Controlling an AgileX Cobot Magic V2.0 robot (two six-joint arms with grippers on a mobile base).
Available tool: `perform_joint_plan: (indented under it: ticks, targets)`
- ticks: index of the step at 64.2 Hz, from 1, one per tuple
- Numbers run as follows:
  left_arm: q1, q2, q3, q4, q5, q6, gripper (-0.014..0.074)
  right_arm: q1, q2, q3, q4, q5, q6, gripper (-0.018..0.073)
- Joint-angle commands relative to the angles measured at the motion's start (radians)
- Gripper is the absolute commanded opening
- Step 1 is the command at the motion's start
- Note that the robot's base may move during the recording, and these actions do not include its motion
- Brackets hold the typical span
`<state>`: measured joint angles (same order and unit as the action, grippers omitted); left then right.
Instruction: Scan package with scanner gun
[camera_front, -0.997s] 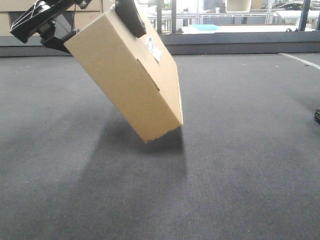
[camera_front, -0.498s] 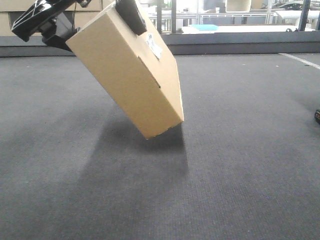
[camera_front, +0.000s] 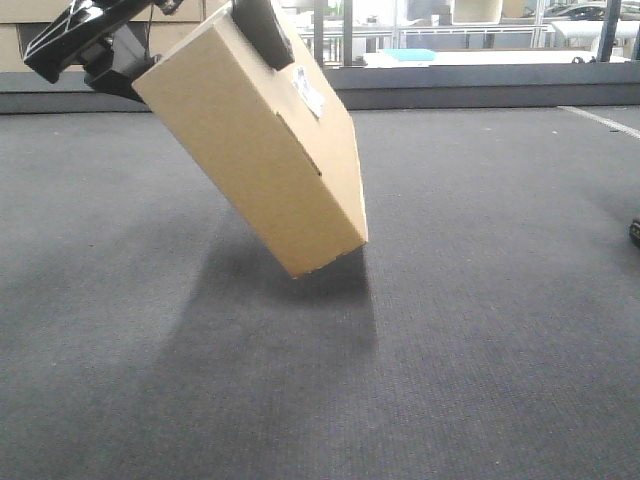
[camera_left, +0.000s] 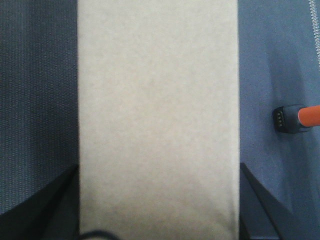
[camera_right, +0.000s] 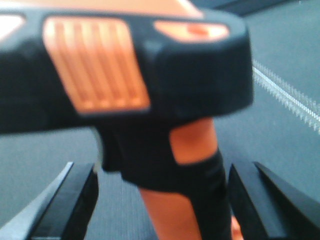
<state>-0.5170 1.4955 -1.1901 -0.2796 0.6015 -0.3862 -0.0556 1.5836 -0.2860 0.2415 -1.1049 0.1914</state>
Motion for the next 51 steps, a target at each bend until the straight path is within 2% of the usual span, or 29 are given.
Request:
perform_joint_plan:
  ticks: [1, 16, 28, 51]
  targets:
    - [-0.005, -0.004, -0.001, -0.004, -0.018, 0.014, -0.0111, -0.010, 0.005, -0.004, -0.006, -0.060, -0.008, 0.0436]
    - [-0.005, -0.004, -0.001, -0.004, -0.018, 0.016, -0.0111, -0.059, 0.030, -0.004, -0.019, -0.086, -0.008, 0.0436]
    - [-0.005, -0.004, -0.001, -0.004, -0.018, 0.016, -0.0111, -0.079, 0.032, -0.004, -0.138, -0.091, -0.008, 0.0436]
    - [-0.005, -0.004, -0.001, -0.004, -0.018, 0.016, -0.0111, -0.079, 0.036, -0.074, -0.139, -0.075, -0.008, 0.0435]
